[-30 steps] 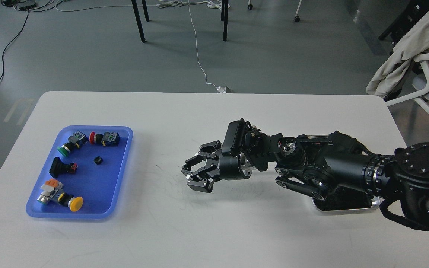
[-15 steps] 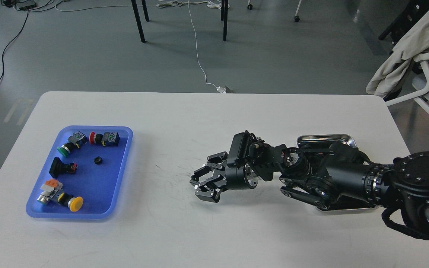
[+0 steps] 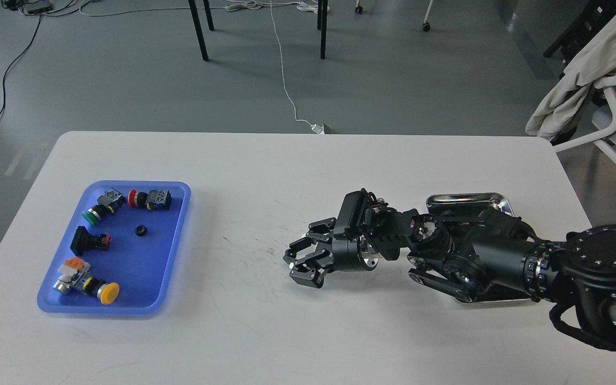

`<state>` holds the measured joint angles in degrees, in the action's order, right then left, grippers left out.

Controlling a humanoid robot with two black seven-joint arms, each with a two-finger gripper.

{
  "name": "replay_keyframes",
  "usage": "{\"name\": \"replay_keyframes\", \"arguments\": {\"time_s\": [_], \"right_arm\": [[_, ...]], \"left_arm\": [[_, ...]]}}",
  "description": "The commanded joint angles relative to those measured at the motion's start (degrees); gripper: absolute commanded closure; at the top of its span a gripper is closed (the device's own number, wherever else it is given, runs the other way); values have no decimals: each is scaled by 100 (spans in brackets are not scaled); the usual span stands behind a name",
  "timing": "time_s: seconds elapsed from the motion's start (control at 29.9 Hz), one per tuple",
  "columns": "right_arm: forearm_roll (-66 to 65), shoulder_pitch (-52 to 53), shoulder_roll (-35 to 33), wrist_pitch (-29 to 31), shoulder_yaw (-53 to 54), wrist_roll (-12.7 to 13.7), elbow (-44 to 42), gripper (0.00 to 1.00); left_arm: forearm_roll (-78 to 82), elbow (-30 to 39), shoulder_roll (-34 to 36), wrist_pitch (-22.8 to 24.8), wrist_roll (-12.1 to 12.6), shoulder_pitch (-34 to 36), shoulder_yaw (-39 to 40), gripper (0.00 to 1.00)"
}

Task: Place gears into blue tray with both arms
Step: 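Lower the black part onto the table and open the right gripper, then raise the right arm up and away from the table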

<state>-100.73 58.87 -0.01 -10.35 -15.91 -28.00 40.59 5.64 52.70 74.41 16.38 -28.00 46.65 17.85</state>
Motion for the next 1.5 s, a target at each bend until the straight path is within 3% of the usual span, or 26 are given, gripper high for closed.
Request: {"name": "replay_keyframes", "arguments": {"time_s": [0.0,0.3,0.6,0.77,0.94,1.07,1.2,1.47], "right_arm": [[0,20,1,-19,9,0,124,93],[9,-68,1,-28,18,0,186,92],[44,-209,1,-28,70,0,186,59],[88,-279,1,-20,272,0,151,50],[228,-315,1,7,869,0,19,34],[745,-271,1,33,1379,0,-165,25],[1370,-86,1,51,1766,0,-227,20],[2328,406,1,288,2566,0,-254,11]], "left_arm": [[-1,12,4,-4,0,2,-1,2],[-1,12,30,-4,0,-7,-1,2],[-1,12,30,-4,0,-7,-1,2],[-1,12,30,-4,0,-7,-1,2],[-1,12,39,5,0,-7,-1,2],[-1,3,83,434,0,-7,-19,2],[7,12,162,962,0,-7,-54,2],[244,-40,197,1008,0,-7,-159,2]]}}
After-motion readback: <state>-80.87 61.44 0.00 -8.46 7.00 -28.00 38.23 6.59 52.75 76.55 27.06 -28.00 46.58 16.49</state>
